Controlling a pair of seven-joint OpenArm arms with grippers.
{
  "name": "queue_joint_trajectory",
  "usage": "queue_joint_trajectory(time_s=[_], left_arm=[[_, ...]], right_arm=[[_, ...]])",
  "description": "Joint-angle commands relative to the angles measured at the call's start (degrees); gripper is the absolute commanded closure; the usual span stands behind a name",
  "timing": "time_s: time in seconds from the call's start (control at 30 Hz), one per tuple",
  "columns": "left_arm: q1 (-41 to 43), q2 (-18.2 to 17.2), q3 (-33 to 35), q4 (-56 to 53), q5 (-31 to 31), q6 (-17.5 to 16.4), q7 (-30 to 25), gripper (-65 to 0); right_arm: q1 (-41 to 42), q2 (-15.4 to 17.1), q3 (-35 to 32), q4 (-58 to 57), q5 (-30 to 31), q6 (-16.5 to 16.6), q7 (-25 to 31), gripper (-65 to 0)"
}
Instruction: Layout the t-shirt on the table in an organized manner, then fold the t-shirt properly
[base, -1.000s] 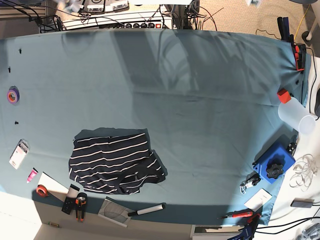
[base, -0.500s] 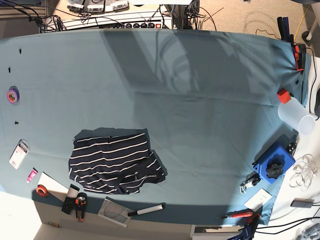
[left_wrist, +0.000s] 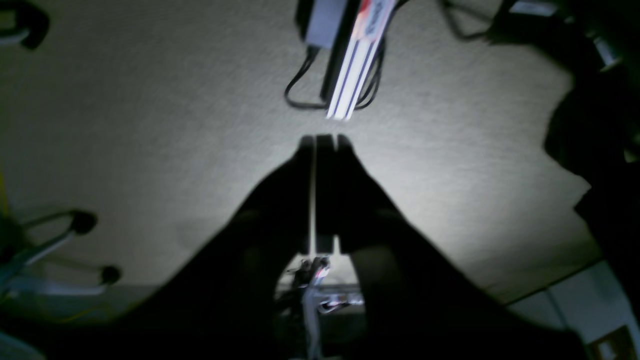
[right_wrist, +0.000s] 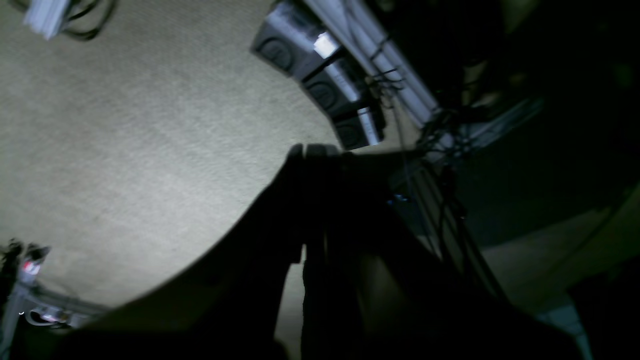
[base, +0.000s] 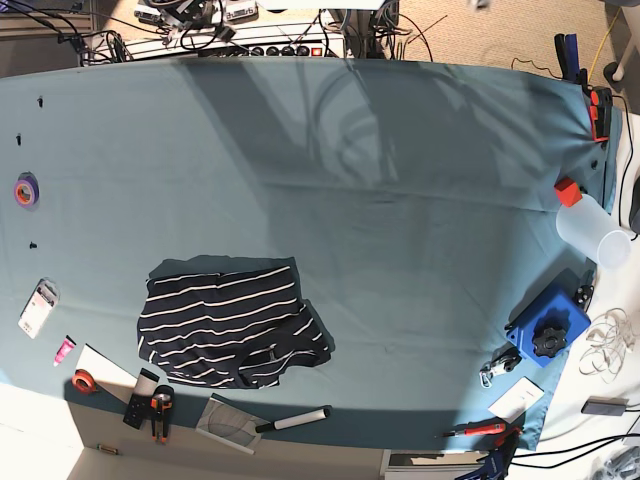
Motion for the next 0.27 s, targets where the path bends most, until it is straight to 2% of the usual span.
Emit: queue_joint_trajectory(time_s=[0.0,0.23], left_arm=[[0.81,0.37,-0.09,0.44,0.04,-0.07,0.09,0.0],[0.85,3.67,-0.09,1.29,0.04,-0.07,0.11,0.0]], right_arm=[[0.15,0.81,-0.33,-0.37,-0.09,-0.15,0.39,0.0],[0.28,0.81,-0.57,-0.72,-0.07,-0.09,3.19,0.0]])
